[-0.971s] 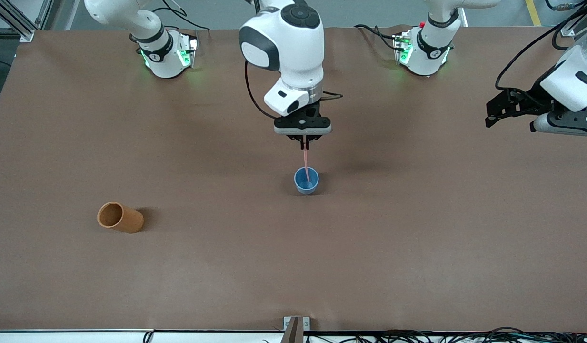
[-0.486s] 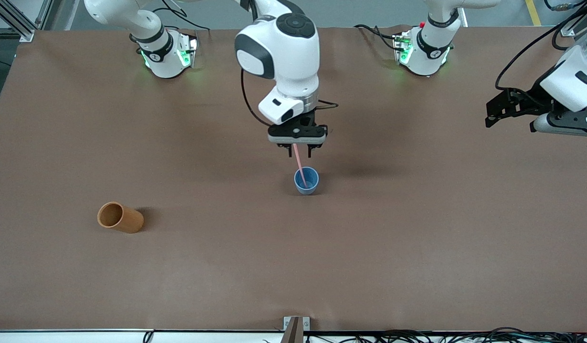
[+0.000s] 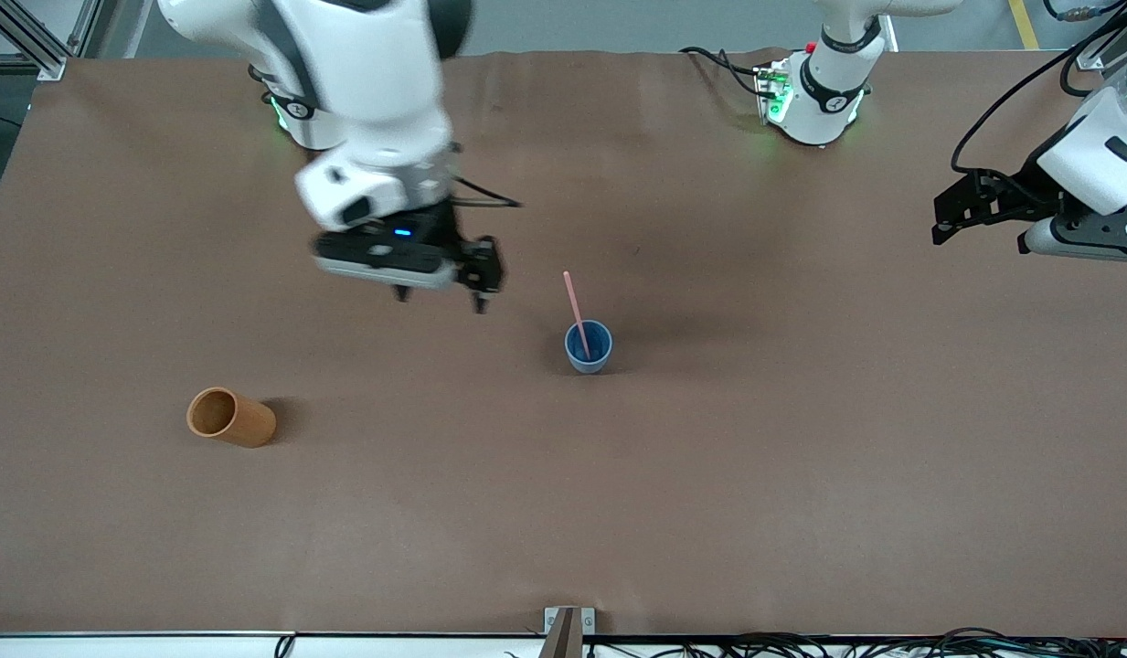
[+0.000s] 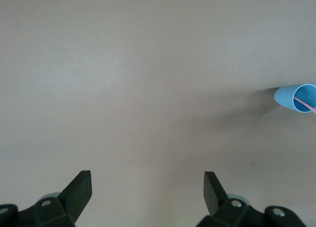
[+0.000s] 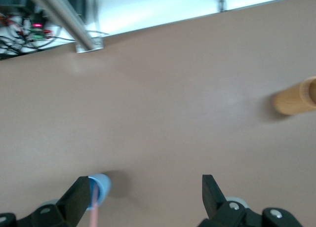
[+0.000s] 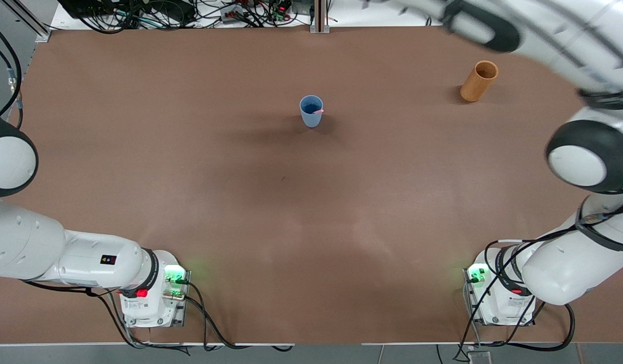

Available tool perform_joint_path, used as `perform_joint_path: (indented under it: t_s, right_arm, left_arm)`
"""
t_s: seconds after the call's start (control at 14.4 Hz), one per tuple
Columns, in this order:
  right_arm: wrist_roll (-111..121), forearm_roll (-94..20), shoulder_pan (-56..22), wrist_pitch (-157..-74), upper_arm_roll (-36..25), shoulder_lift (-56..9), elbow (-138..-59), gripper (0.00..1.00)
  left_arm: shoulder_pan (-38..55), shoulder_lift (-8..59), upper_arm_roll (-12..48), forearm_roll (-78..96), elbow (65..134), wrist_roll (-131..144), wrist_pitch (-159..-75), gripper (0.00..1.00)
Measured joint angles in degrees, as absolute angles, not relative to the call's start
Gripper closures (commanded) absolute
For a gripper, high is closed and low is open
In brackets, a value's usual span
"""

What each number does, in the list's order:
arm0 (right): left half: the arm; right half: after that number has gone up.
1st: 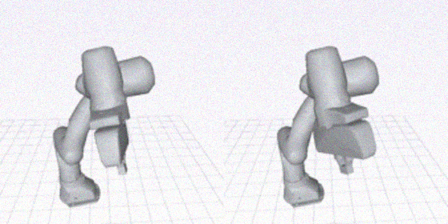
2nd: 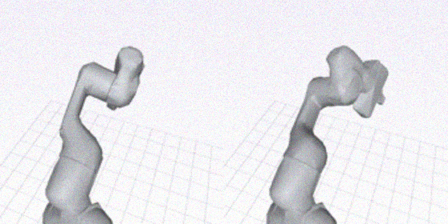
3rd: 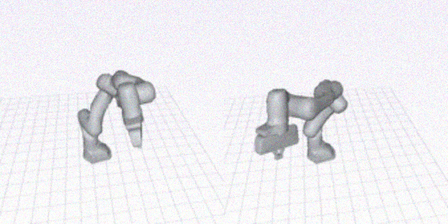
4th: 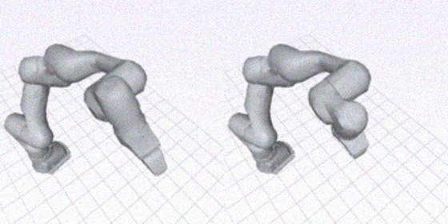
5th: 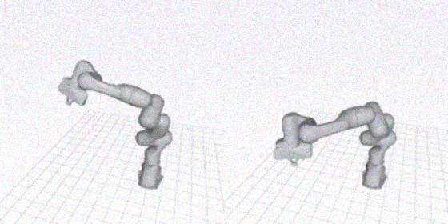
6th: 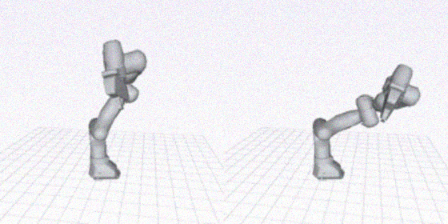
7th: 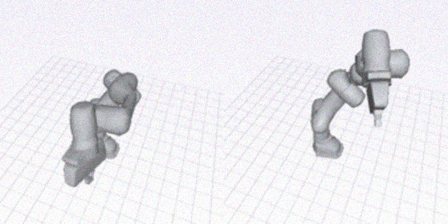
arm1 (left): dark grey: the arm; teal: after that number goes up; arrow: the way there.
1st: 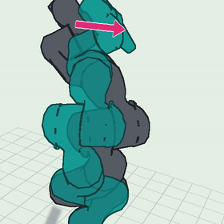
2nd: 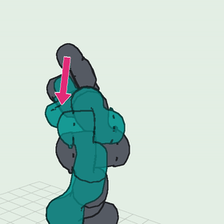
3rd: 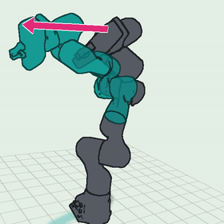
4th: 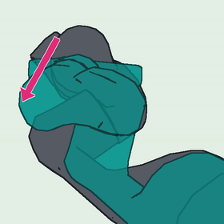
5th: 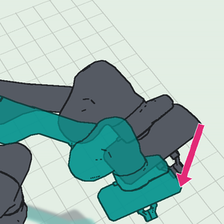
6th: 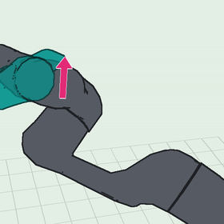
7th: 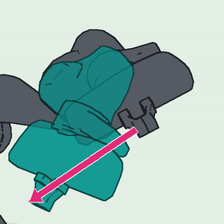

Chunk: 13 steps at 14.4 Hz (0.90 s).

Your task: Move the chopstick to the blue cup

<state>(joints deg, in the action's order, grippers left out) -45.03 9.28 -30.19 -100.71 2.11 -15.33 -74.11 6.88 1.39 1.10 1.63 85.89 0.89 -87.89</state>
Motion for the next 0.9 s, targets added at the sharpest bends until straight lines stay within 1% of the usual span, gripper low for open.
perform_joint_path:
  t_s: [0.14, 0.28, 0.49, 0.69, 0.9]
  right_arm:
    - [-38.3, 8.0, -24.0, -93.6, 2.0, -11.6, -74.3, 0.0]
    - [-33.1, 7.7, -18.4, -89.7, 1.9, -8.5, -76.3, 0.0]
    - [-28.2, 7.1, -10.6, -88.6, 1.8, -3.0, -83.6, 0.0]
    - [-16.7, 5.2, -1.6, -88.6, 1.6, 2.5, -90.5, 0.0]
    - [-6.8, 4.8, 4.3, -88.5, 1.5, 4.5, -91.8, 0.0]
  left_arm:
    - [6.9, 1.4, 1.1, 1.6, 85.9, 0.9, -87.9, 0.0]
    - [6.9, 1.4, 1.1, 1.6, 85.9, 0.9, -87.9, 0.0]
    - [6.9, 1.4, 1.1, 1.6, 85.9, 0.9, -87.9, 0.0]
    - [6.9, 1.4, 1.1, 1.6, 85.9, 0.9, -87.9, 0.0]
    - [6.9, 1.4, 1.1, 1.6, 85.9, 0.9, -87.9, 0.0]
